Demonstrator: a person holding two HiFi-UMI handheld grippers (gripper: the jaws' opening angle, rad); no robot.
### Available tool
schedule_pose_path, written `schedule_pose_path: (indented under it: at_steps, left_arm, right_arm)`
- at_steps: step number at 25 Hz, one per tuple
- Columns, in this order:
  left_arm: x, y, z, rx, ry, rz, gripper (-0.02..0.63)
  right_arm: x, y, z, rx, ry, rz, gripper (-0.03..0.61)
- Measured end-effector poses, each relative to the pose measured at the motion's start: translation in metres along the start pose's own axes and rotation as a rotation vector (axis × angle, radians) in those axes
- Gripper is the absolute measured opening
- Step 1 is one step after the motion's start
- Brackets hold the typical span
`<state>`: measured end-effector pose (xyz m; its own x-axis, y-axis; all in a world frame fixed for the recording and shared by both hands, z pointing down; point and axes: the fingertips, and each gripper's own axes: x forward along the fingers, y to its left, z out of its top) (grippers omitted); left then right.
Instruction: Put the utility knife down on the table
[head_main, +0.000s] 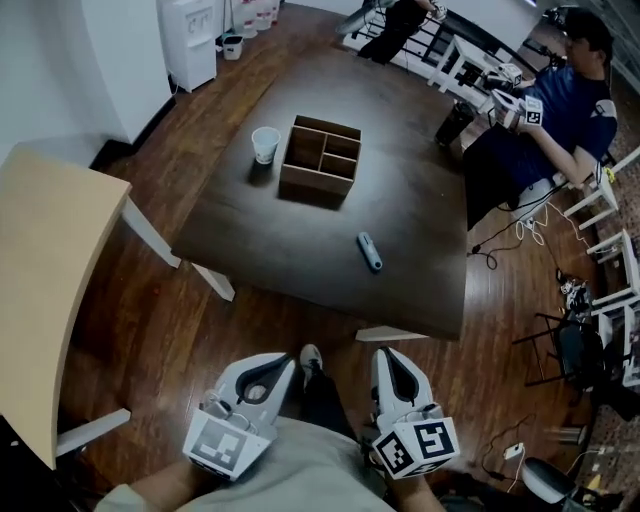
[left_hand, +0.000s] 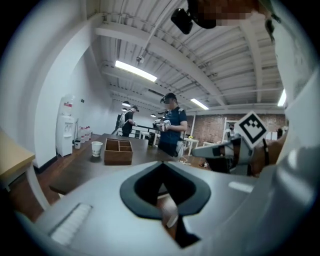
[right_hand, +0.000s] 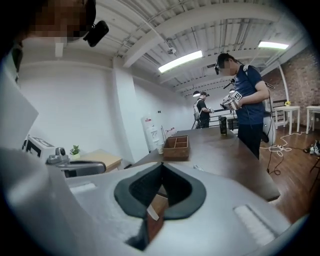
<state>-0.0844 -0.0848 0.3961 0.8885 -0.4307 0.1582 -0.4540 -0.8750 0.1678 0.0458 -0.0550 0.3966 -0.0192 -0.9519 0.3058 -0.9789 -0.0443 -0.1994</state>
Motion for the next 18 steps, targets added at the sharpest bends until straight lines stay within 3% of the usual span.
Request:
schedule_pose_path:
  at_steps: [6,12,18]
  left_arm:
    - [-0.034,-0.038,0.001,-0.027,-0.012,-0.068,0.005]
    - [-0.039,-0.050,0.001,-0.028,-0.035,-0.047,0.005]
    - [-0.036,-0.094,0.000,-0.015,-0.008,-0.010,0.005]
  right_arm:
    - [-0.059,0.024,0.011,-0.034,-0.041,-0.048,0.002]
    - [-0.090,0.030,0.016,-0.051,-0.083,-0.046,0.002]
    - [-0.133,0.028,0.013,-0.037,-0.130,-0.016,0.002]
